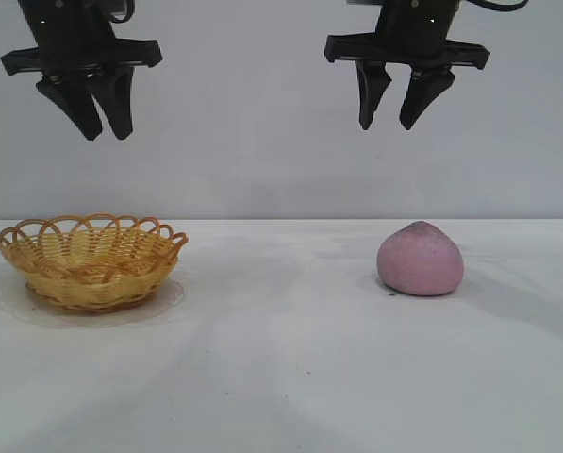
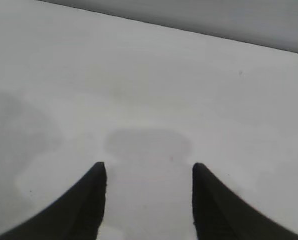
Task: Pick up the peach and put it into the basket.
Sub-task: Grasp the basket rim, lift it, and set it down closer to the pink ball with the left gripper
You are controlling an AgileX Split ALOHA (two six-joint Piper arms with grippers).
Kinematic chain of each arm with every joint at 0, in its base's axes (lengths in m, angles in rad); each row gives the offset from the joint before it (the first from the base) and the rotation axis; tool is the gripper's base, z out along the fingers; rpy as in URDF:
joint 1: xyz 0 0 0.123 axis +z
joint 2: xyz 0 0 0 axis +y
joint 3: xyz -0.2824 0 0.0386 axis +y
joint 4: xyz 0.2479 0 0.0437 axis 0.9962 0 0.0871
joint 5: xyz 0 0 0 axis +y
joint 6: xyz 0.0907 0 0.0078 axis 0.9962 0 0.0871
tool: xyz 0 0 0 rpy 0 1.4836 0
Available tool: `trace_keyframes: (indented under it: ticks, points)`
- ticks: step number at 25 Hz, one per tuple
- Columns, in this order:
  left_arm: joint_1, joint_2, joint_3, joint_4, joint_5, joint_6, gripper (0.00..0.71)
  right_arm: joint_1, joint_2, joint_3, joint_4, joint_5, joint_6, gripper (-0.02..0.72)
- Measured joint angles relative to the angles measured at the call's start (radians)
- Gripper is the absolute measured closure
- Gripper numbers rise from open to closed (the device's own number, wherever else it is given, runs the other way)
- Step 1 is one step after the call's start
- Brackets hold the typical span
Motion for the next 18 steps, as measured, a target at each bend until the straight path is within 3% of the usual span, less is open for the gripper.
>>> trace_keyframes:
  ticks: [12,18]
  points:
    - [0.003,0.000,0.000,0.002,0.056,0.005,0.452,0.000,0.000,0.000,0.000,0.010,0.000,0.332]
    - [0.086,0.035,-0.002,-0.008,0.240,0.199,0.452,0.000,0.000,0.000,0.000,0.017,0.000,0.332]
